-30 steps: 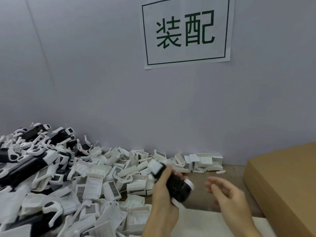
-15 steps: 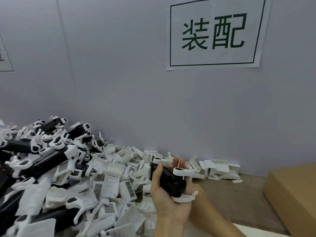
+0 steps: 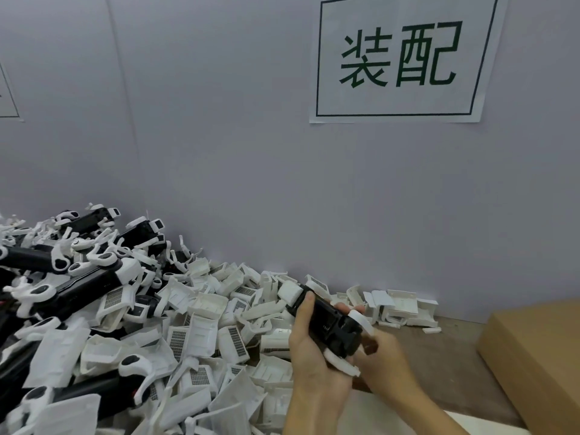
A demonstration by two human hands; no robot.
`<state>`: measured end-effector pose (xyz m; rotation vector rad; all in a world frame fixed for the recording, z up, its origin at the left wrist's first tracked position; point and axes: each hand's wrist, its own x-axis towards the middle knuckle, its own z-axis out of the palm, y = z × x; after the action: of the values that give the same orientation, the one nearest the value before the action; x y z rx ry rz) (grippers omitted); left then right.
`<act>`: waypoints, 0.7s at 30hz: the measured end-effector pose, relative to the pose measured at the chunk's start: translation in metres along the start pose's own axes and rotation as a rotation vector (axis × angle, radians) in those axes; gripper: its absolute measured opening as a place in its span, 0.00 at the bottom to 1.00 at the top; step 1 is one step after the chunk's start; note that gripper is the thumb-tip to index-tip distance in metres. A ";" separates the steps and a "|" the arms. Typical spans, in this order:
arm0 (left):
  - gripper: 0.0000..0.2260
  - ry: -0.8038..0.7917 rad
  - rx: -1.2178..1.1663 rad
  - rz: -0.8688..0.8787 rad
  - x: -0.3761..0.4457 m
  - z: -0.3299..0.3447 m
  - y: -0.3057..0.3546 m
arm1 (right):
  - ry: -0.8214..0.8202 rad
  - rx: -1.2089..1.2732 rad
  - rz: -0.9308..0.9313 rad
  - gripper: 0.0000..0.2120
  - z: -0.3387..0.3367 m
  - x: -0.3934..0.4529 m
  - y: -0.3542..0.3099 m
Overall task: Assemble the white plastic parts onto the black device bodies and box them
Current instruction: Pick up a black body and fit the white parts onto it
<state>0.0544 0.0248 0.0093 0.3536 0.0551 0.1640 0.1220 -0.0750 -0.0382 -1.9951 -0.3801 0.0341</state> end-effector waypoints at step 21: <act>0.12 0.079 0.910 0.133 0.017 -0.021 -0.051 | 0.318 0.526 -0.035 0.10 -0.059 -0.036 0.014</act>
<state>0.0771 -0.0128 -0.0285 1.2603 0.1857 0.2803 0.1030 -0.1417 -0.0298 -1.4427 -0.1748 -0.1863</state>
